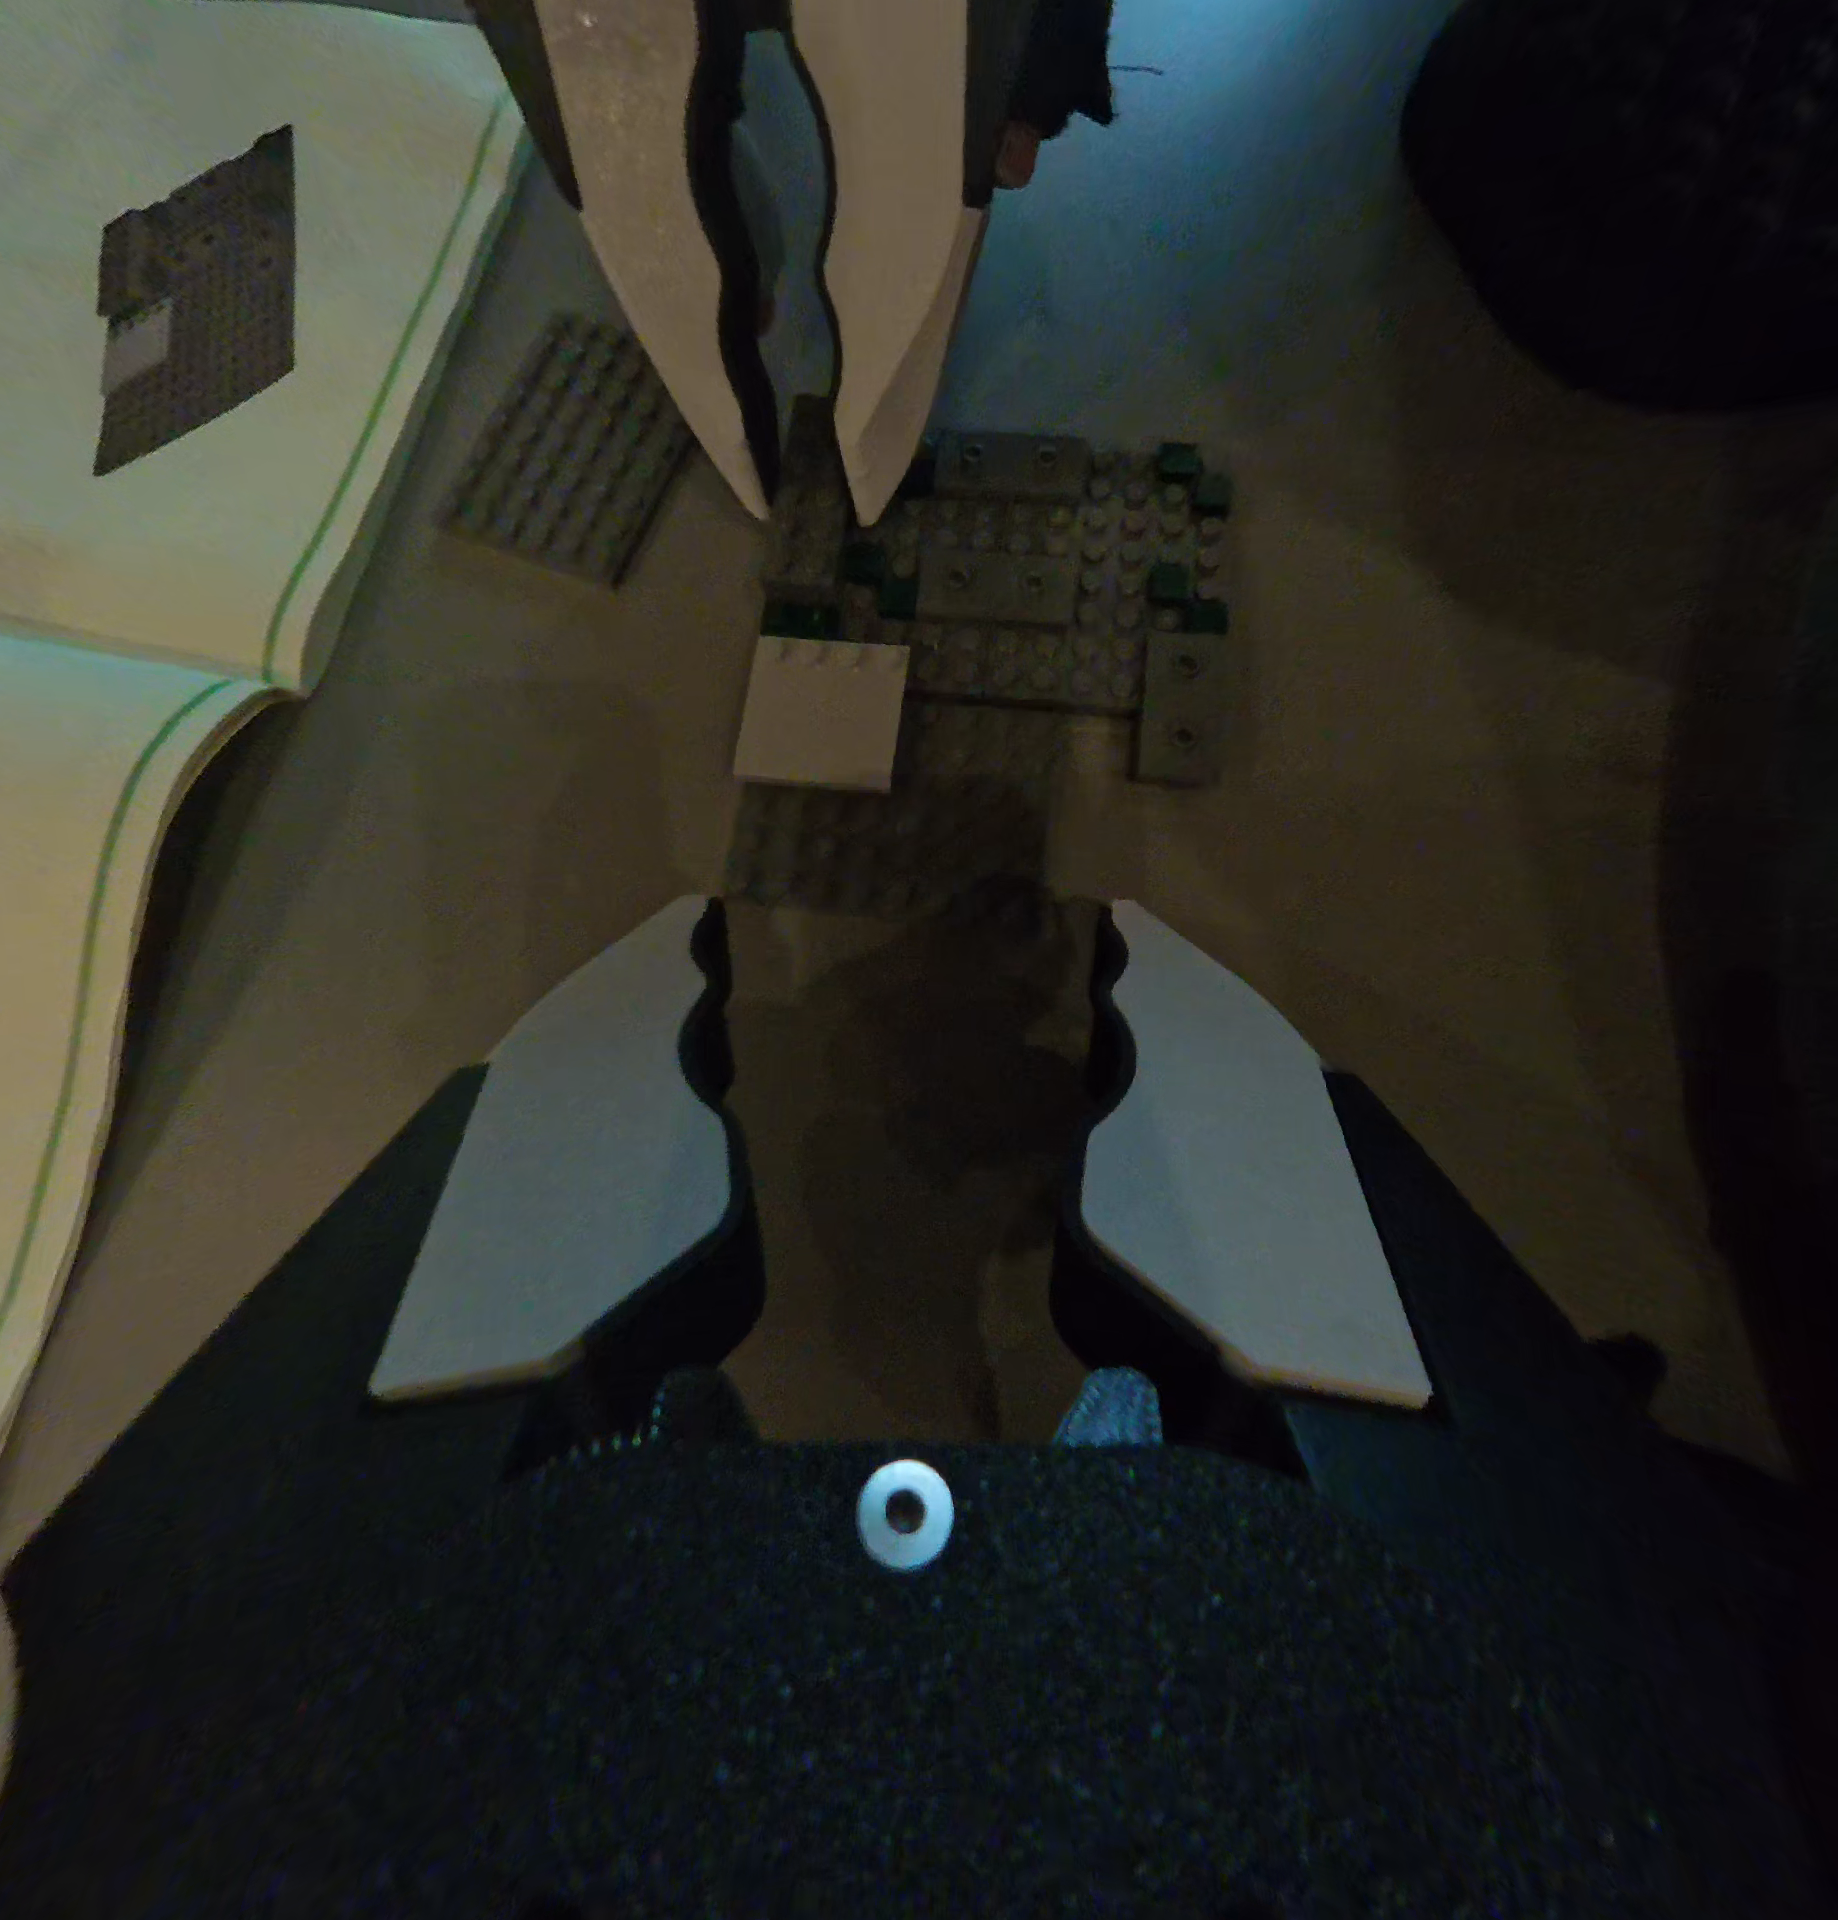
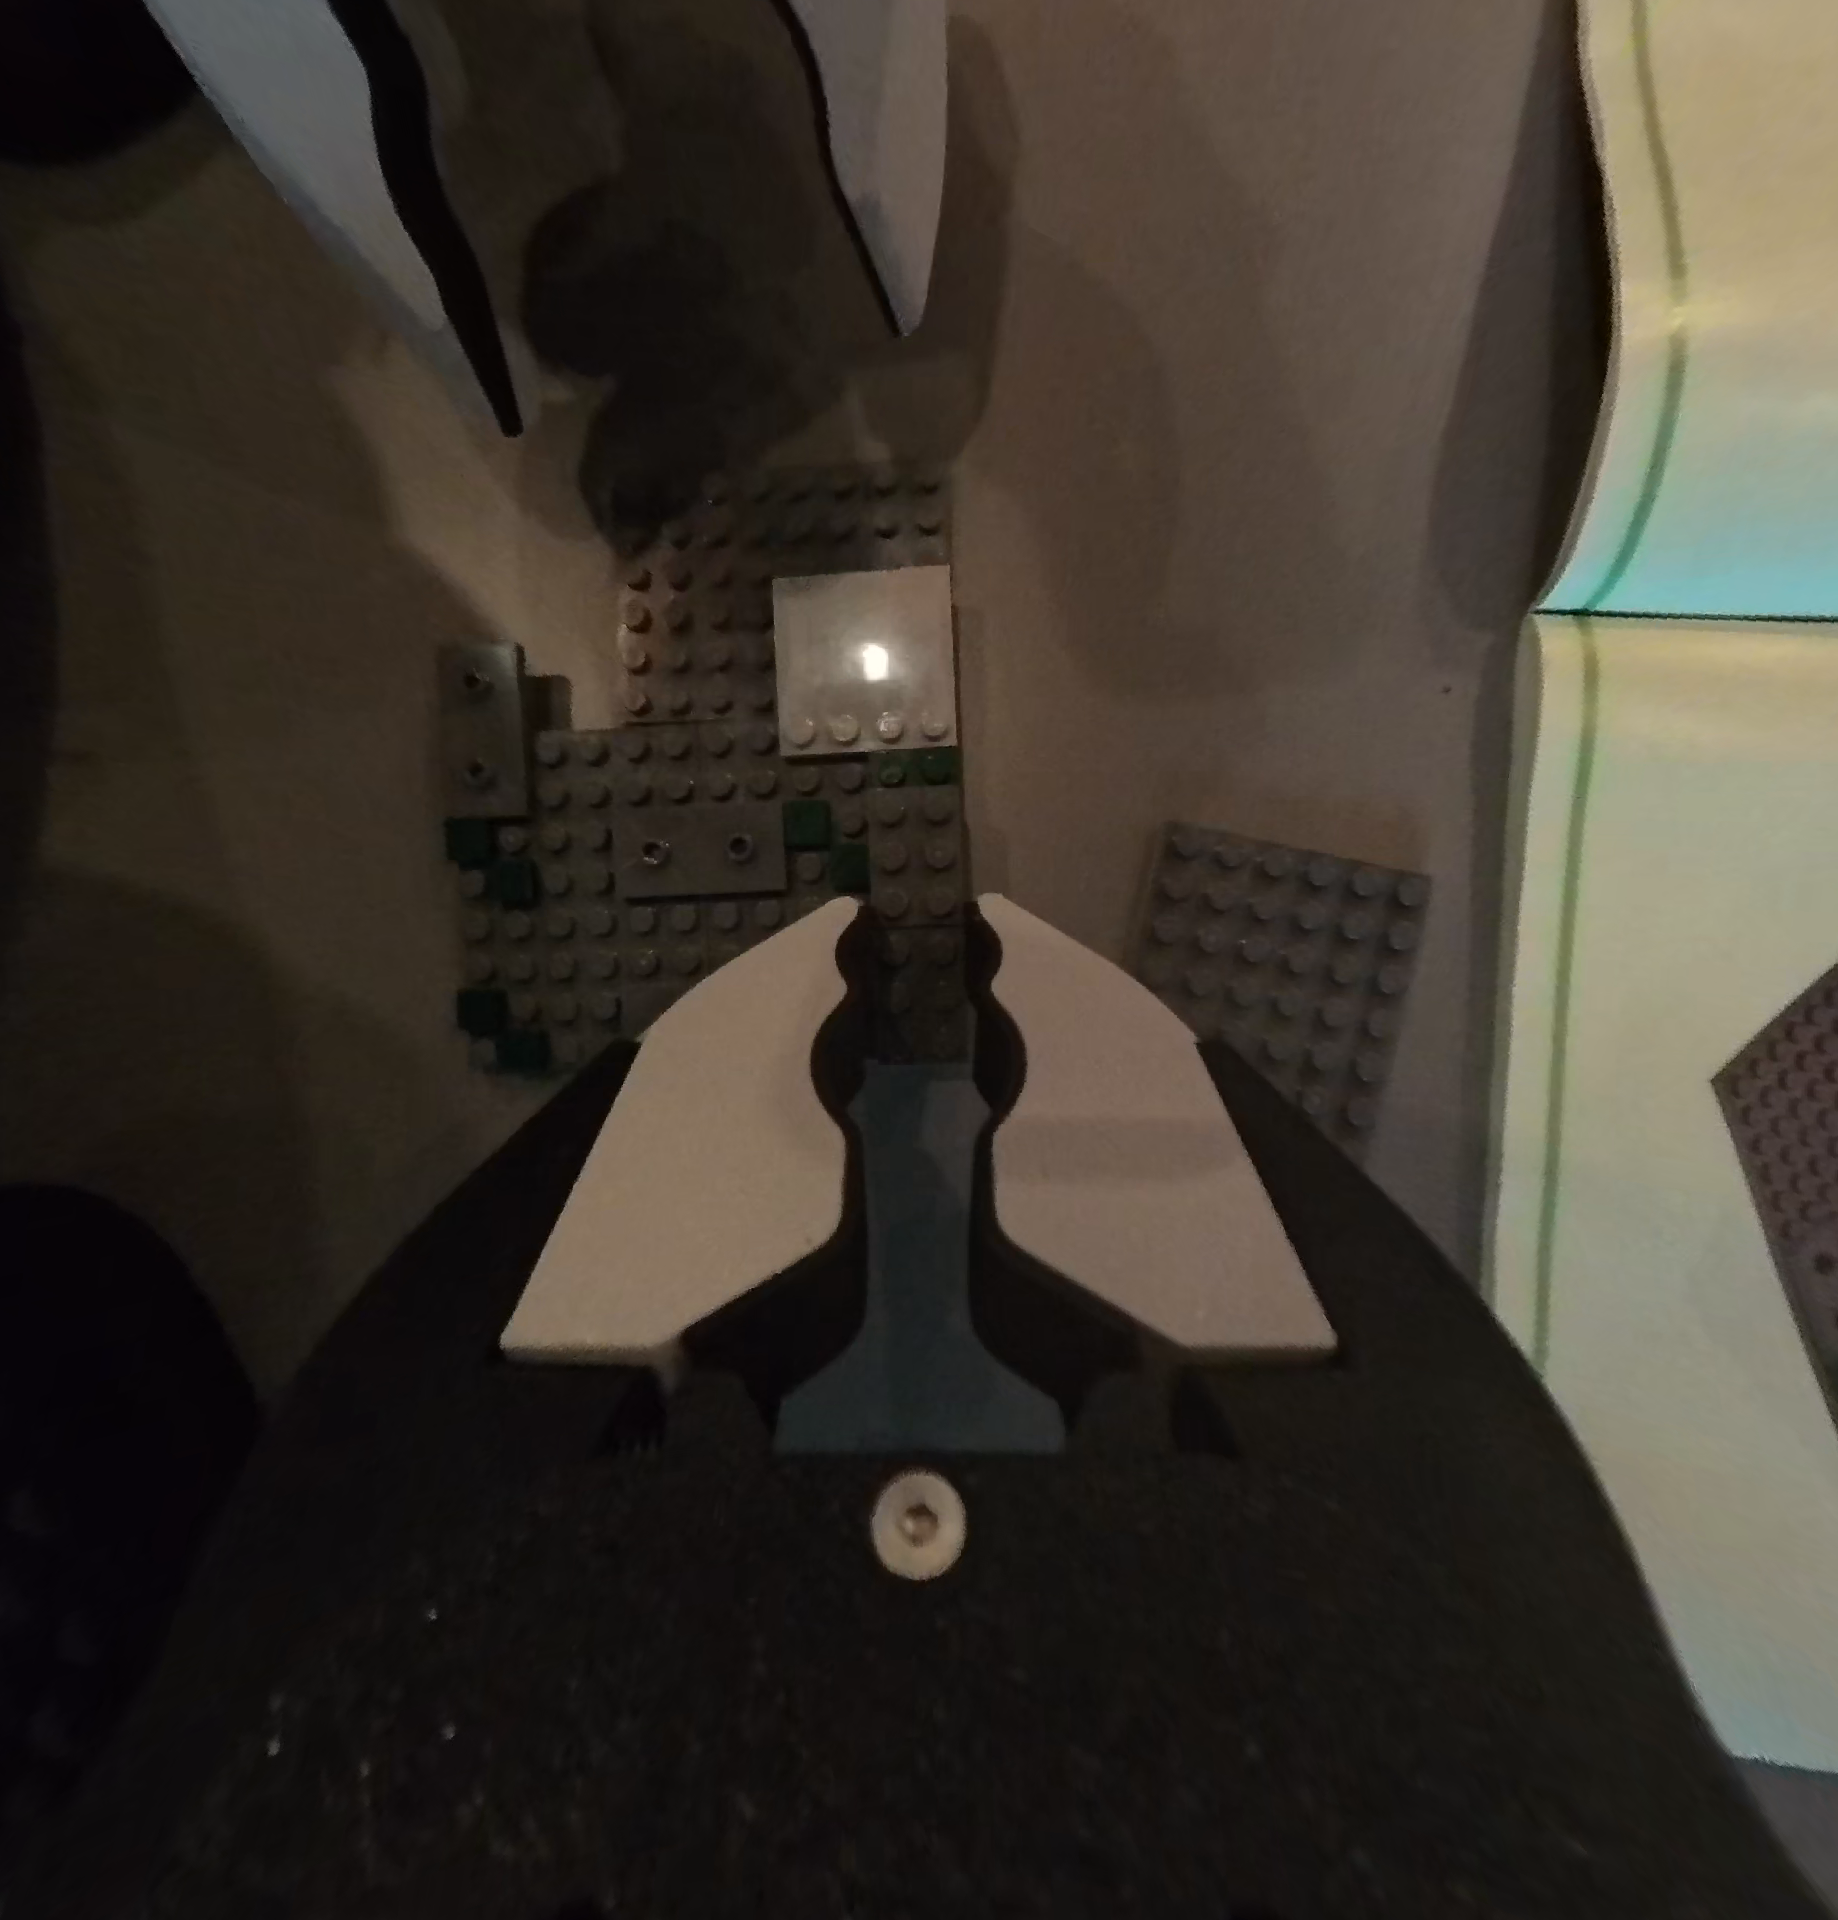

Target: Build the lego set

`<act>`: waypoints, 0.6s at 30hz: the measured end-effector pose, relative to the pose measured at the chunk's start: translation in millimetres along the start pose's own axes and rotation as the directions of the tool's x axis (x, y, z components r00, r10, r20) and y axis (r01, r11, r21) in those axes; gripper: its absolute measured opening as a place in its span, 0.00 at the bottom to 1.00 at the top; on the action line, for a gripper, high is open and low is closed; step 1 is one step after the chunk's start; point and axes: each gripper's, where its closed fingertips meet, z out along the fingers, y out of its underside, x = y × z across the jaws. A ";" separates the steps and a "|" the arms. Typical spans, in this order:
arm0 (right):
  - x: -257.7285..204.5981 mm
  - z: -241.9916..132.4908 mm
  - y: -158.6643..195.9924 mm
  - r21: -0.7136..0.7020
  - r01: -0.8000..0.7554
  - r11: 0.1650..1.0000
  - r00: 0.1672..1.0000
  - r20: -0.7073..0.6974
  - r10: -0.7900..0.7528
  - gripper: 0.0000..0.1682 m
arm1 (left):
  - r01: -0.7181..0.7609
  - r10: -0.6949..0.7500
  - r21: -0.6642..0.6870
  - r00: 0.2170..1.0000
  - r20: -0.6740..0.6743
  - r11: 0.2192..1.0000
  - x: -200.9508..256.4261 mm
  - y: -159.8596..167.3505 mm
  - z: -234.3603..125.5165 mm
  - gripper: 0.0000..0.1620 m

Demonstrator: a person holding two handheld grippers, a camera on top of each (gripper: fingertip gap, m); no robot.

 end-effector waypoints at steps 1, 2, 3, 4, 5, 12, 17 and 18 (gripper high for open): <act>0.6 -0.2 0.5 -0.006 0.001 1.000 1.000 -0.001 -0.001 0.10 | -0.001 0.001 0.000 1.000 -0.002 1.000 0.5 -0.2 0.5 0.41; 0.7 0.0 1.1 -0.011 0.002 1.000 1.000 -0.001 -0.002 0.10 | -0.002 0.002 0.001 1.000 -0.004 1.000 1.0 -0.4 0.9 0.41; 1.0 0.1 1.3 -0.012 0.000 1.000 1.000 0.000 0.000 0.10 | -0.002 0.002 0.002 1.000 -0.006 1.000 1.6 -0.5 1.2 0.41; 1.1 0.2 1.2 -0.011 -0.003 1.000 1.000 0.001 0.003 0.10 | -0.002 0.002 0.002 1.000 -0.007 1.000 1.8 -0.6 1.4 0.41; 1.2 0.5 1.1 -0.011 -0.006 1.000 1.000 0.001 0.006 0.10 | -0.003 0.003 0.002 1.000 -0.007 1.000 2.0 -0.5 1.4 0.41; 0.9 1.2 0.2 -0.004 -0.033 0.999 0.999 0.004 0.033 0.10 | -0.004 0.004 -0.005 1.000 -0.019 1.000 4.6 1.0 4.1 0.41; 0.5 1.5 0.3 -0.008 -0.034 0.999 0.999 0.001 0.034 0.10 | -0.006 0.005 -0.013 1.000 -0.028 1.000 6.8 3.2 7.3 0.40; 0.5 1.5 0.3 -0.009 -0.034 0.999 0.999 0.001 0.034 0.10 | -0.006 0.005 -0.014 1.000 -0.028 1.000 6.9 3.4 7.5 0.40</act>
